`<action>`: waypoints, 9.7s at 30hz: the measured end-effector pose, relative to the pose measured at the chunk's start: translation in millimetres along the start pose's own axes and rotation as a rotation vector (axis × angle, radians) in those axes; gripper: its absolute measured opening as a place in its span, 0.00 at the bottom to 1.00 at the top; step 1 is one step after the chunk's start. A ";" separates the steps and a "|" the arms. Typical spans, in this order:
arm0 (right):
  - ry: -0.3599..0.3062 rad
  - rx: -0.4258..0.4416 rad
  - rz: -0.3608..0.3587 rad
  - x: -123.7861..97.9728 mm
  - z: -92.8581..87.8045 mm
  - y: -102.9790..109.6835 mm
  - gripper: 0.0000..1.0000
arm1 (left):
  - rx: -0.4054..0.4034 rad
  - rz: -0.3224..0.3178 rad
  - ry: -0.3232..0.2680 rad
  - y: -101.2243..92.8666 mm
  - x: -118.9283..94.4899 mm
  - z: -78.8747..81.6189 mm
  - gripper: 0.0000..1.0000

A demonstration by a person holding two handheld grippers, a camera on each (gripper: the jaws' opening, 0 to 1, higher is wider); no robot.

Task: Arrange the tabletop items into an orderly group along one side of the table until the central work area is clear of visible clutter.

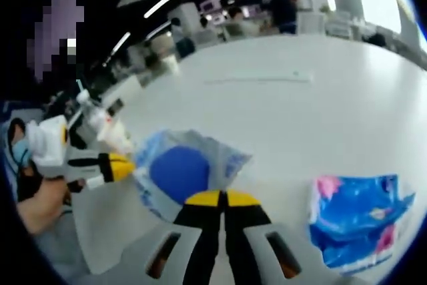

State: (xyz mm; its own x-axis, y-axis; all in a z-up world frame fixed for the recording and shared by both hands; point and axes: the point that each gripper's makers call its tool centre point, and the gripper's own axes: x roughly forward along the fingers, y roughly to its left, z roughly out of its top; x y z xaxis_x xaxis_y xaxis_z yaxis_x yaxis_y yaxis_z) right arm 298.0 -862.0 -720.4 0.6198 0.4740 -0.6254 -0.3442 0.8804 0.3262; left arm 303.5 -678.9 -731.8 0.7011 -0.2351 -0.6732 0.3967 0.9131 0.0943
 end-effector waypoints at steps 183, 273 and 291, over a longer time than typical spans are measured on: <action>-0.142 0.003 -0.133 -86.5 -28.8 -125.2 0.00 | -0.121 -0.131 -0.090 -205.2 28.4 64.3 0.02; 0.135 -0.437 0.148 -106.4 -138.1 42.9 0.10 | -0.036 -0.200 0.146 -181.8 -86.7 -74.7 0.19; 0.037 -0.349 0.022 -133.0 -97.7 0.8 0.00 | -0.152 -0.271 0.061 -219.2 -74.3 -28.6 0.06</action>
State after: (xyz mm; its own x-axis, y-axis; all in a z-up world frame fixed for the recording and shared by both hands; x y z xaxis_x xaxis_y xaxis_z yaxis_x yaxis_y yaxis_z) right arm 146.4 -925.6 -706.2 0.5857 0.4863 -0.6484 -0.5814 0.8095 0.0819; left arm 147.5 -852.0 -723.4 0.5431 -0.4608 -0.7019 0.4678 0.8603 -0.2027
